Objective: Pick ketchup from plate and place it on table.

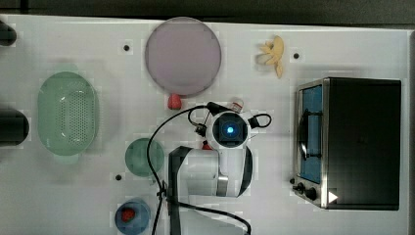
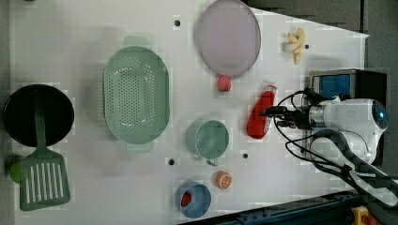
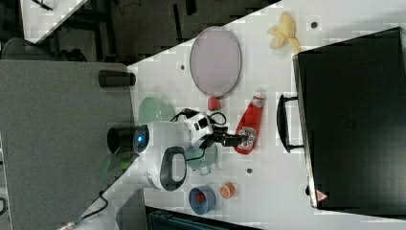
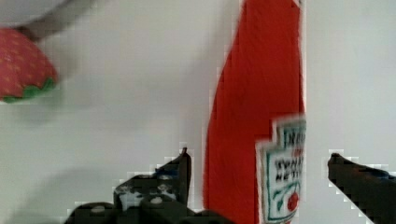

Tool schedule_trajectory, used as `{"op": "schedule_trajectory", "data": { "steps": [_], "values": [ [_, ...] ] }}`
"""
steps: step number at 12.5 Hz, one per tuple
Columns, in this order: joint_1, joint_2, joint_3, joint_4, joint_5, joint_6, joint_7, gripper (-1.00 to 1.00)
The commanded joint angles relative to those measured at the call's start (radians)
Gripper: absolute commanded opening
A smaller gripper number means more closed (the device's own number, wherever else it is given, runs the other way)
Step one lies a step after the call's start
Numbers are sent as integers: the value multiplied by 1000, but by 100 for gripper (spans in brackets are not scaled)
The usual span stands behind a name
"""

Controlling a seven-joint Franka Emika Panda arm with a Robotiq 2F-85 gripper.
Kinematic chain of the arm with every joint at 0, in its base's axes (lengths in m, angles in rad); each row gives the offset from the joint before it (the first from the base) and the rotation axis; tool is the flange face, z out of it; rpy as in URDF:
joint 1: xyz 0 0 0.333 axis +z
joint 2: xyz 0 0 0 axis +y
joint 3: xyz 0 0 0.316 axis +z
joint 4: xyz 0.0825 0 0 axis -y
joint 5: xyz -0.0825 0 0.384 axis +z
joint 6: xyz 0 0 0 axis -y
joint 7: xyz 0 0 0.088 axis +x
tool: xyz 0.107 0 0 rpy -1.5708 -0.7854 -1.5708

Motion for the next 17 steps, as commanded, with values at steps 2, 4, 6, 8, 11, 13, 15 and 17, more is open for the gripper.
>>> {"op": "schedule_trajectory", "data": {
  "steps": [2, 4, 6, 8, 11, 13, 15, 17],
  "values": [
    [3, -187, 2, 75, 1, -81, 174, 100],
    [8, -250, 2, 131, 1, -219, 252, 100],
    [9, -296, 2, 209, 2, -361, 284, 100],
    [9, -326, 1, 303, 2, -460, 298, 100],
    [8, -335, -1, 452, 2, -660, 343, 100],
    [8, -332, -1, 540, 2, -773, 388, 100],
    [8, -329, -1, 610, 2, -854, 398, 100],
    [7, -328, -2, 656, 1, -961, 398, 100]
  ]
}}
